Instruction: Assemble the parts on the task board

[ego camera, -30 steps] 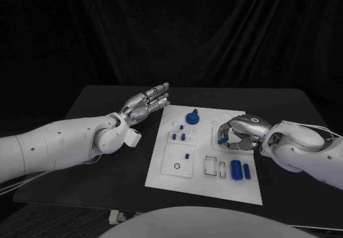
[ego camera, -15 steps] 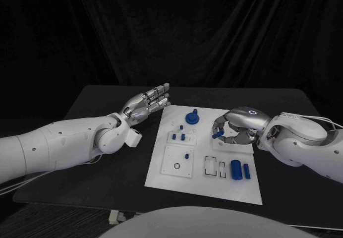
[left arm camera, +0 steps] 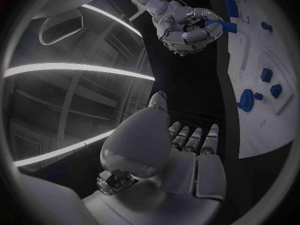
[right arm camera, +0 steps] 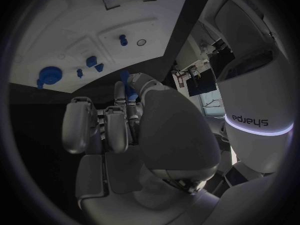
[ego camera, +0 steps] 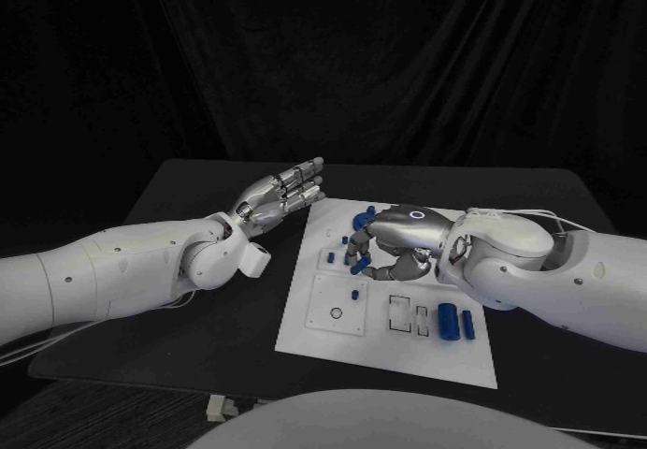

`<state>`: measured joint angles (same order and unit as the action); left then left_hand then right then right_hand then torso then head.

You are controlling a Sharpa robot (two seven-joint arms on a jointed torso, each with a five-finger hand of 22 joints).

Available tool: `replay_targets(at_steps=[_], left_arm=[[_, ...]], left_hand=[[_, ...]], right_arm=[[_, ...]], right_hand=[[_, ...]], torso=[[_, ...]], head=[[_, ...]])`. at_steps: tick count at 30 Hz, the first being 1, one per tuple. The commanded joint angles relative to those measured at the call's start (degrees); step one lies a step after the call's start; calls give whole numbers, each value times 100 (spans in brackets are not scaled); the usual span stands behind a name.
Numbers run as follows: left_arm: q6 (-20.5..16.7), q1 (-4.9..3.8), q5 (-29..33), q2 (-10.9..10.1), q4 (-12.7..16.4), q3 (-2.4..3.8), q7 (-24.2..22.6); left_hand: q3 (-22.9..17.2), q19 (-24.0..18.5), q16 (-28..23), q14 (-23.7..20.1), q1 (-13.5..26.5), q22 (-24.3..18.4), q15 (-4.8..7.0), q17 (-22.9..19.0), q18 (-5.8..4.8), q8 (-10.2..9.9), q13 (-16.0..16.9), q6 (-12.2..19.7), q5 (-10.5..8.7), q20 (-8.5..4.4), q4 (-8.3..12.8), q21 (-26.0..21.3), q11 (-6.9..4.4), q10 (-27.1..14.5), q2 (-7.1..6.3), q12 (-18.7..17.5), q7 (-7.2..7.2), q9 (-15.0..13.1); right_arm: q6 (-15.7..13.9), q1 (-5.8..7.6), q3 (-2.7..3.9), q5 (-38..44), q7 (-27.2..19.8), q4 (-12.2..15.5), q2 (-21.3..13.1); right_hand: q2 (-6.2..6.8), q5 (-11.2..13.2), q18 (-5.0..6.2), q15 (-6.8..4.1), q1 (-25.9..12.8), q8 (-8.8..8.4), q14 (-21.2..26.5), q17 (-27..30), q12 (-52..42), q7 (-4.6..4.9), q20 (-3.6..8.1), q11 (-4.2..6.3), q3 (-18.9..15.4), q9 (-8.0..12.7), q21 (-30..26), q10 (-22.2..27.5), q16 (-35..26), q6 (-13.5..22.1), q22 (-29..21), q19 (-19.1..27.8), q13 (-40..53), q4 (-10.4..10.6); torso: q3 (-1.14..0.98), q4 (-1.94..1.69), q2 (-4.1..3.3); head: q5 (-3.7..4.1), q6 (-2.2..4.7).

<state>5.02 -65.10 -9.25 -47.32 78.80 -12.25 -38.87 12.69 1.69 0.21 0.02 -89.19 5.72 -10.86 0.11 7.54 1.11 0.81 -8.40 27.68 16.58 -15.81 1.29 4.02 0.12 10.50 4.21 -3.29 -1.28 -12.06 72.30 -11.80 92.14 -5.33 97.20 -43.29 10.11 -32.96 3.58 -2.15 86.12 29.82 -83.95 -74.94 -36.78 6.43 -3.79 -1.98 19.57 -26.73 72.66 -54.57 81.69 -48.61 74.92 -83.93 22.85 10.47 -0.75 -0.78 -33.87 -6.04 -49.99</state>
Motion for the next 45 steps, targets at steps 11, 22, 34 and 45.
replay_targets(at_steps=[11, 22, 34, 45], left_arm=[[-120, 7, 17, -101, 105, 6, -415], [-93, 7, 17, -85, 95, 6, -370], [-74, 7, 17, -65, 91, 6, -356], [-75, 7, 17, -64, 99, 6, -343]], left_hand=[[-5, -13, -21, -2, -15, -20, 118, -11, 89, 22, 3, 14, 8, -12, -37, -16, -46, 10, -9, 26, -5, -1], [-18, -10, -19, -2, -36, -13, 114, -10, 97, 23, 3, 8, 25, 2, -25, -14, -12, 9, 2, 26, -1, -2], [-31, -8, -15, -1, -63, -8, 101, -9, 101, 24, 3, 4, 39, 9, -6, -12, -9, 8, 5, 26, -22, -3], [-34, -8, -14, -1, -70, -8, 99, -8, 102, 25, 3, 2, 43, 9, 0, -12, -8, 8, 7, 25, -26, -3]], right_arm=[[434, -232, 2, 652, 158, -93, 512], [719, -509, 2, 1243, 265, -194, 714], [737, -650, 2, 1485, 356, -264, 811], [698, -685, 2, 1621, 391, -294, 841]], right_hand=[[0, 65, 43, 26, 59, -30, -216, -11, 35, 17, -20, -43, 57, 21, -46, 26, -34, 44, 969, 2, -5, -14], [8, 116, 52, 37, 41, -114, -195, 21, 59, 42, -34, -52, 117, 78, -86, 59, -58, 129, 959, 25, -8, -48], [8, 130, 54, 38, 34, -133, -195, 17, 64, 45, -36, -53, 129, 91, -94, 63, -56, 142, 956, 29, -9, -54], [3, 138, 55, 38, 34, -139, -193, 21, 63, 44, -37, -52, 139, 97, -97, 60, -58, 142, 956, 31, -8, -59]], torso=[[-1, -8, 3], [0, -4, 2], [0, -1, 2], [1, -2, 3]], head=[[-114, -1], [-156, -1], [-176, -1], [-174, -1]])
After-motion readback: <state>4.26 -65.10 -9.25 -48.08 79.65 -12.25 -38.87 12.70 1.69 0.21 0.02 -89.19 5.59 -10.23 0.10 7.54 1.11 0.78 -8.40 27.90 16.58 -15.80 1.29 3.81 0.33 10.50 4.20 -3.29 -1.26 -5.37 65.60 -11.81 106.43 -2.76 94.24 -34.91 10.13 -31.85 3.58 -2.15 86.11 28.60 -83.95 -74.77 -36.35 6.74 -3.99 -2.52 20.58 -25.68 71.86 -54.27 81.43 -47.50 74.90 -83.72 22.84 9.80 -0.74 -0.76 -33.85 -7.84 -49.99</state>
